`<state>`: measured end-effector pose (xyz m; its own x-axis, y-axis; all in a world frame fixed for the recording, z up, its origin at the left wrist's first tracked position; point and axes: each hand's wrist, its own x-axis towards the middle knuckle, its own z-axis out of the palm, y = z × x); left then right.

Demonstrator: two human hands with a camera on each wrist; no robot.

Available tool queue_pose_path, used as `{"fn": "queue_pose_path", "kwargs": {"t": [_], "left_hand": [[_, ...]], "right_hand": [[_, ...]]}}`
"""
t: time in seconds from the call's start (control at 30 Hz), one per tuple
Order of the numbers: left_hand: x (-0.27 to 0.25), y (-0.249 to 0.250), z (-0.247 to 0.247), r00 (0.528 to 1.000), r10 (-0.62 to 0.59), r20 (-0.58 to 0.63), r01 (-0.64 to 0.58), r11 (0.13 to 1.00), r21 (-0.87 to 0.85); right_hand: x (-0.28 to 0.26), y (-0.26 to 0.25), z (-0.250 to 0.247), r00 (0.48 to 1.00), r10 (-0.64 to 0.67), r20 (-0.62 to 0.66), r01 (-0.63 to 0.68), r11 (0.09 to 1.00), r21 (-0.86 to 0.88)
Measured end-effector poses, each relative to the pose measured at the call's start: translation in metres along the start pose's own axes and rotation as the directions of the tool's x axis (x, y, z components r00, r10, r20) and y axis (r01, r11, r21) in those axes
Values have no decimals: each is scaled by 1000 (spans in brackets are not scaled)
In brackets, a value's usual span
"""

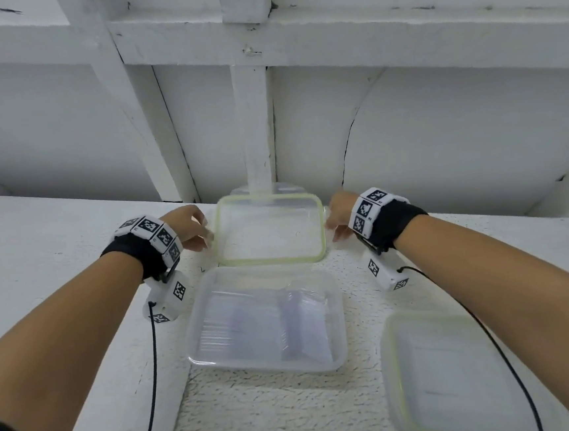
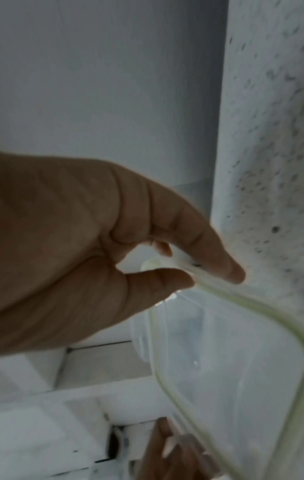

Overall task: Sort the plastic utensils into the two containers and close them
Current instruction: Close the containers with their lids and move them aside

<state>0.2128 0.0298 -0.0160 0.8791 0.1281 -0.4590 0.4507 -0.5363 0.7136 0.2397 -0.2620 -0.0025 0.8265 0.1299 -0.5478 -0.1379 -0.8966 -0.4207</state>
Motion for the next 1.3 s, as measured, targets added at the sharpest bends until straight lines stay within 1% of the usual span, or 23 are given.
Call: {"fn": "queue_pose_path", "kwargs": {"t": [0.1,0.2,0.27,0.3,0.33,0.4,0.43,0.5,0.53,0.57,0.6,0.63,0.67,0.73,0.8,0.87,0.97,1.03,1.07,1.1,1.17,1.23,1.3], "left_hand": [[-20,9,-15,986,169,2,-168,983,-70],[-49,15,-25,929,370,15,-370,928,45],[-68,11,-28,870,492,-15,-484,862,151],[-77,7,-29,833,551,-44,-530,819,220],[-85,1,-29,790,609,-74,-570,773,280],[-98,-14,-27,703,705,-91,-640,684,351],[-102,-24,-26,649,758,-61,-681,615,398],[-108,-46,-19,514,854,78,-755,406,515],[-111,-56,-14,457,879,135,-763,310,567],[-115,-63,-10,431,888,163,-752,253,609],[-119,-69,-7,427,888,172,-736,231,636],[-123,-73,-5,433,886,167,-719,227,657],[-125,-78,-3,444,883,156,-703,235,672],[-131,-87,1,497,855,147,-670,271,691],[-137,-96,4,577,804,144,-644,339,686],[-142,-101,7,630,763,142,-627,392,673],[-150,-92,10,717,694,64,-587,552,592],[-150,-80,13,797,603,-30,-507,695,511],[-149,-73,17,846,525,-92,-435,780,451],[-147,-66,21,895,422,-143,-350,865,361],[-144,-56,31,967,199,-160,-179,975,132],[-141,-50,39,993,59,-106,-59,998,2],[-136,-49,42,995,29,-98,-32,999,-31]], "right_hand": [[-32,-2,-21,997,-52,-54,60,982,176],[-65,3,-33,972,-213,-94,224,966,129],[-87,8,-32,913,-351,-205,361,933,11],[-98,11,-29,861,-435,-264,431,899,-77],[-108,16,-24,806,-516,-291,482,856,-185],[-122,27,-12,720,-649,-246,513,736,-442],[-127,32,-5,686,-699,-200,512,660,-551],[-132,40,11,625,-777,-69,531,488,-693],[-134,43,19,610,-793,-2,532,411,-741],[-135,46,28,585,-809,52,531,334,-779],[-135,50,35,560,-823,97,529,264,-806],[-137,52,41,539,-832,134,533,214,-818],[-140,52,46,544,-823,164,537,191,-822],[-145,52,57,609,-766,207,538,206,-818],[-151,51,63,695,-693,192,505,280,-817],[-158,47,62,785,-602,147,483,445,-754],[-161,41,54,886,-462,40,428,780,-457],[-158,38,51,927,-348,-142,316,927,-203],[-156,35,51,938,-260,-228,255,966,-53],[-154,32,52,950,-159,-268,191,977,98],[-151,27,57,979,7,-205,59,947,316],[-149,24,64,990,90,-113,-29,889,458],[-149,23,70,988,130,-88,-66,853,518]]}}
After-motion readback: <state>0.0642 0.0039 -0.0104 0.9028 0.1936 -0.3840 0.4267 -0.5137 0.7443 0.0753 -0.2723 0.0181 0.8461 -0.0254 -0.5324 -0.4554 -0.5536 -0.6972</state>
